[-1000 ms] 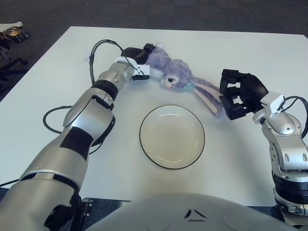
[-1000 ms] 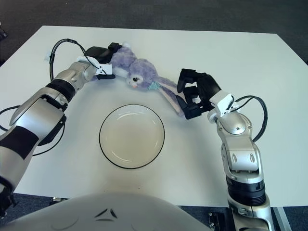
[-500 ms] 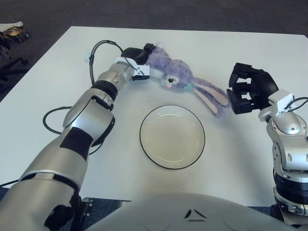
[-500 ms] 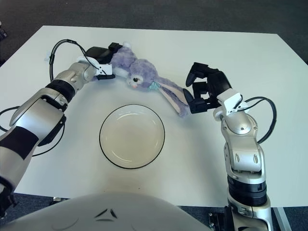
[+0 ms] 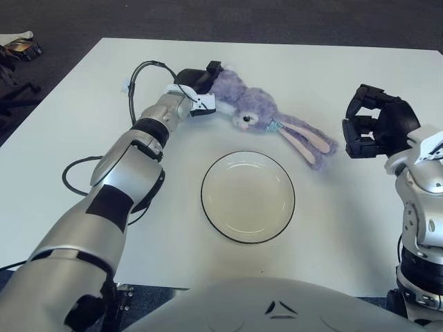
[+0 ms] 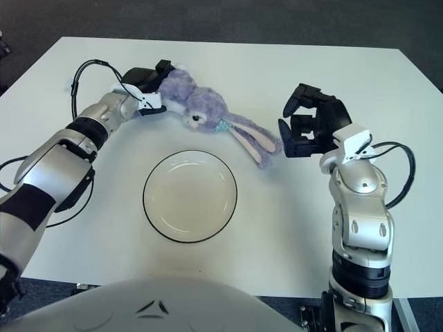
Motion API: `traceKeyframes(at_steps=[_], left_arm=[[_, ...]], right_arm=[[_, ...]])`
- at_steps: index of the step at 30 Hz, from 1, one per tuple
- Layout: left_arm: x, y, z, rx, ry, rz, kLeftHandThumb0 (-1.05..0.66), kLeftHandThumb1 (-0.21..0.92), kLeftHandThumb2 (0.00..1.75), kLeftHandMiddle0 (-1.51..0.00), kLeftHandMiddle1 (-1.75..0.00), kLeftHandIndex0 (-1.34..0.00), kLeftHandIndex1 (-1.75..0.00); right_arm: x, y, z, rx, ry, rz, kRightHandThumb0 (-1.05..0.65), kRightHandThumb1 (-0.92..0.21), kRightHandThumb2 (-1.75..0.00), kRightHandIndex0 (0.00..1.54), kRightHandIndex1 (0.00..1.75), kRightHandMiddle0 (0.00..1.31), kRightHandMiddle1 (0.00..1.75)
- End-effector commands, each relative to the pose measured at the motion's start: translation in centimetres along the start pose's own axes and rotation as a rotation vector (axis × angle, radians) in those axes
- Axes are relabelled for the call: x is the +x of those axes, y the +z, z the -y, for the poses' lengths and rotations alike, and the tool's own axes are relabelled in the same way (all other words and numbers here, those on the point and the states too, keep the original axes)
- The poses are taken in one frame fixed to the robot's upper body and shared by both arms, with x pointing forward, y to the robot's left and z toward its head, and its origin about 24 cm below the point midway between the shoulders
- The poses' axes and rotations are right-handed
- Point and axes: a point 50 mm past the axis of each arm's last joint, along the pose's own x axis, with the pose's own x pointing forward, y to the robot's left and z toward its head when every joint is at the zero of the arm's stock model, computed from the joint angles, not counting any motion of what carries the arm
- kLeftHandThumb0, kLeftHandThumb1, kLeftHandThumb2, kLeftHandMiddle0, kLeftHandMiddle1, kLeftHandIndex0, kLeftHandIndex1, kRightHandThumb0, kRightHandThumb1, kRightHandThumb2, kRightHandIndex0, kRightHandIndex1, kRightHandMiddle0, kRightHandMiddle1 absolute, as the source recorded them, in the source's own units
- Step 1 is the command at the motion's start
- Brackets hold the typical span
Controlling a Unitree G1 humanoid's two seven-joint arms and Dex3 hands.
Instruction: Put the doll into the plate.
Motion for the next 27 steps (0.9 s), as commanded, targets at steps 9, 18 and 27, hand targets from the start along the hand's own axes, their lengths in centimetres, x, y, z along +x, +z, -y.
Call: traceKeyframes(at_steps=[9,18,27], left_arm=[[-0.7,-0.1,1.7,0.026,-0.023,0.012,0.03,0.00,1.65,-0.88,-1.73,-0.60,-1.69],[-0.7,-0.3,1.7,-0.012,-0.008,-0.010,0.00,0.00,1.54,-0.99,-1.34,-0.65,-1.74],[-0.8,-0.5,1.6,-0.075,0.030,-0.029,0.00,-0.02,1.56,-1.02,-1.32,-0.67,-1.75]], right_arm=[[-0.1,0.0,0.7,0.097,-0.080,0.028,-0.52,-0.20,-1.45,1.18,1.75,0.70,1.75],[-0.1,-0.8,1.1,0.141,-0.080,0.015,-0.52,-0.20,-1.45,1.18,1.75,0.70,1.75],[0.2,-2.4,1.5,0.134,-0.097,-0.031,-0.51,-0.21,-1.43,1.18,1.75,0.69,1.75]])
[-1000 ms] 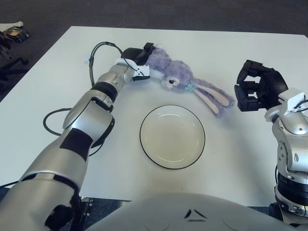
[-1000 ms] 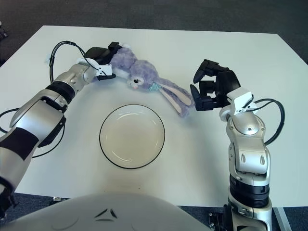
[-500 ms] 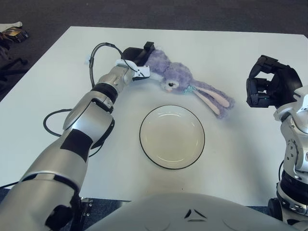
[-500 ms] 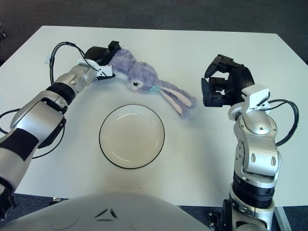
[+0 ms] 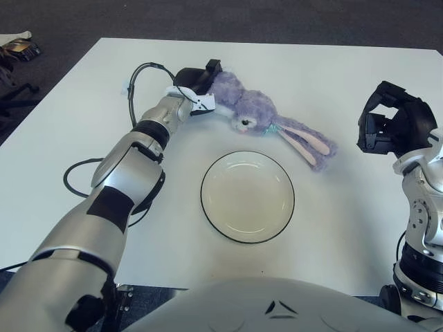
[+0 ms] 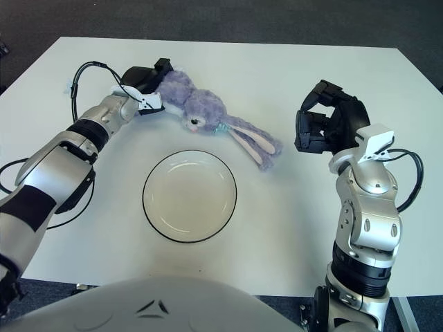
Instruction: Put the doll into the plate.
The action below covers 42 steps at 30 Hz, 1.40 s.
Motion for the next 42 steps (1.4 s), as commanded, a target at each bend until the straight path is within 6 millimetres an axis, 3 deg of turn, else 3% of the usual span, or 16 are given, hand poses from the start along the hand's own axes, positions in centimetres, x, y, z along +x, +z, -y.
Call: traceKeyframes(at_steps=[1,12,25,42], left_arm=[[-0.7,-0.5,1.4,-0.026,-0.036,-0.017,0.00,-0.03,1.57,-1.02,-1.33,-0.67,-1.75],[-0.7,-0.8,1.1,-0.048,-0.005,-0.025,0.00,-0.06,1.61,-1.00,-1.38,-0.70,-1.75],[-0.5,-1.3,-0.7,-0.114,0.051,-0.009,0.00,-0.08,1.69,-0.97,-1.52,-0.71,-1.75],[-0.2,-2.1,-2.1,-0.146,0.024,-0.045,0.00,-0.03,1.55,-1.02,-1.23,-0.74,-1.75]], right_arm=[[0.1,-0.5,0.4,-0.006,-0.015,-0.006,-0.51,-0.22,-1.43,1.18,1.75,0.69,1.75],[0.8,-3.3,1.0,0.020,-0.042,-0.086,-0.51,-0.21,-1.44,1.18,1.75,0.69,1.75],[1.1,-4.8,1.1,0.057,-0.046,-0.147,-0.51,-0.21,-1.44,1.15,1.75,0.69,1.75],[1.7,-7.2,0.7,0.071,-0.048,-0.245,-0.50,-0.24,-1.40,1.11,1.75,0.67,1.75]])
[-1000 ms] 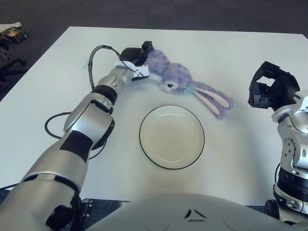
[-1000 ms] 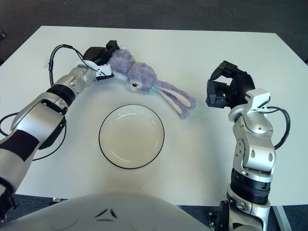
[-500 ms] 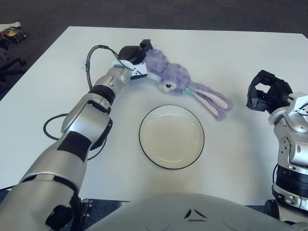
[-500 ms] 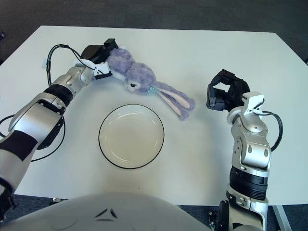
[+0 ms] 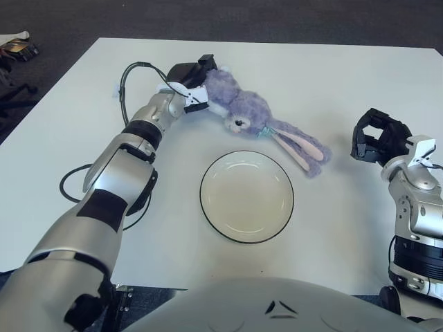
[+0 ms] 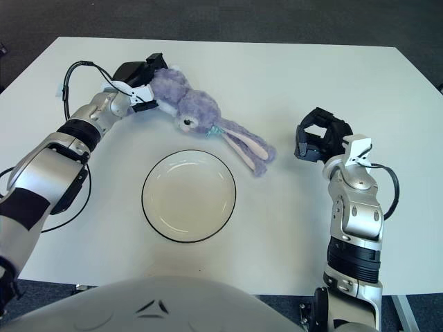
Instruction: Put the doll into the plate.
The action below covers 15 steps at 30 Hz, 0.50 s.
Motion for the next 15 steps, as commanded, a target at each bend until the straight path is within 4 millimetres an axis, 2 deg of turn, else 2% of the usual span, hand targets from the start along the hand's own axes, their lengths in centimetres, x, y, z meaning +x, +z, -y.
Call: traceKeyframes(at_steps=[1,15], left_arm=[[-0.01,-0.59,-0.70,-0.010,0.003,-0.026,0.00,-0.03,1.53,-1.02,-1.21,-0.75,-1.75],[0.19,-0.19,-1.56,0.003,-0.003,-0.014,0.00,-0.01,1.50,-1.01,-1.17,-0.76,-1.75]], right_arm=[[0.40,-0.11,-0.03,0.008,-0.001,0.003,-0.50,-0.24,-1.40,1.11,1.75,0.67,1.75],[1.08,-0.51,-0.56,-0.036,0.042,0.010,-0.50,-0.25,-1.39,1.15,1.75,0.66,1.75]])
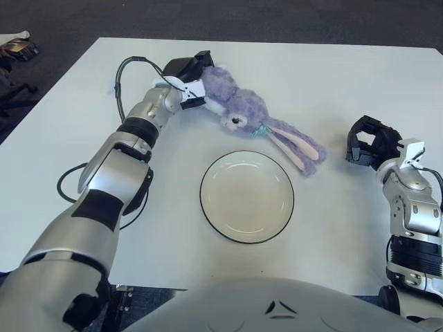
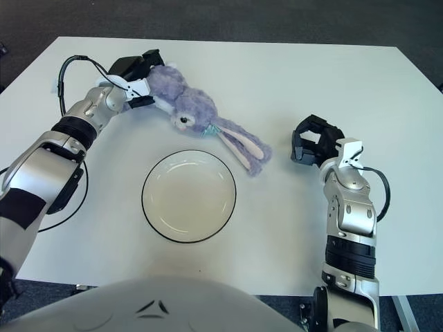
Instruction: Put the doll into the plate.
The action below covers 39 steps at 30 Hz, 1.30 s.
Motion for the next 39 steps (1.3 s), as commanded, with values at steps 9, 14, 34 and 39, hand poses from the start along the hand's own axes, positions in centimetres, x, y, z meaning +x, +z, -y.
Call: traceKeyframes(at_steps=[9,14,34,39], left_arm=[[0.0,0.1,-0.5,-0.012,-0.052,0.008,0.00,-0.01,1.50,-1.00,-1.17,-0.77,-1.75],[0.1,0.3,-0.5,-0.007,-0.070,0.002,0.00,-0.01,1.51,-0.99,-1.17,-0.77,-1.75],[0.4,0.3,-2.3,-0.062,-0.139,-0.019,-0.01,0.03,1.47,-0.93,-1.22,-0.76,-1.75],[0.2,0.3,-3.0,-0.081,-0.160,-0.011,-0.01,0.02,1.49,-0.93,-1.23,-0.77,-1.75]], right_arm=[[0.8,2.9,-2.5,-0.135,0.053,0.127,-0.49,-0.26,-1.38,1.17,1.75,0.66,1.75],[0.2,4.3,-3.7,-0.194,0.095,0.204,-0.49,-0.26,-1.38,1.20,1.75,0.65,1.75],[0.4,4.9,-4.3,-0.419,0.133,0.300,-0.50,-0.23,-1.41,1.26,1.75,0.68,1.75],[0.6,4.7,-4.3,-0.411,0.135,0.290,-0.51,-0.23,-1.42,1.27,1.75,0.68,1.75]])
